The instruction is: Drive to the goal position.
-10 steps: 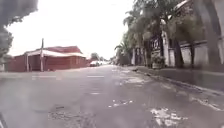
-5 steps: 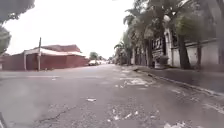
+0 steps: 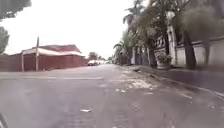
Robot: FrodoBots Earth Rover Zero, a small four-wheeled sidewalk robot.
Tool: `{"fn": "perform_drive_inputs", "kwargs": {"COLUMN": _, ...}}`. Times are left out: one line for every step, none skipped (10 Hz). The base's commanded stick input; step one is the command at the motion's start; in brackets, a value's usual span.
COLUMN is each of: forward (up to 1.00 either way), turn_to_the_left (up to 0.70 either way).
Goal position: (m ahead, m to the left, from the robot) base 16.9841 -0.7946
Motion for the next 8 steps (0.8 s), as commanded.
{"fn": "perform_drive_inputs", "kwargs": {"forward": 0.7, "turn_to_the_left": 0.0}}
{"fn": "perform_drive_inputs", "kwargs": {"forward": 0.7, "turn_to_the_left": 0.0}}
{"fn": "perform_drive_inputs", "kwargs": {"forward": 0.7, "turn_to_the_left": 0.0}}
{"fn": "perform_drive_inputs", "kwargs": {"forward": 0.7, "turn_to_the_left": 0.0}}
{"fn": "perform_drive_inputs", "kwargs": {"forward": 0.7, "turn_to_the_left": 0.0}}
{"fn": "perform_drive_inputs", "kwargs": {"forward": 0.7, "turn_to_the_left": 0.0}}
{"fn": "perform_drive_inputs", "kwargs": {"forward": 0.7, "turn_to_the_left": 0.0}}
{"fn": "perform_drive_inputs", "kwargs": {"forward": 0.7, "turn_to_the_left": 0.0}}
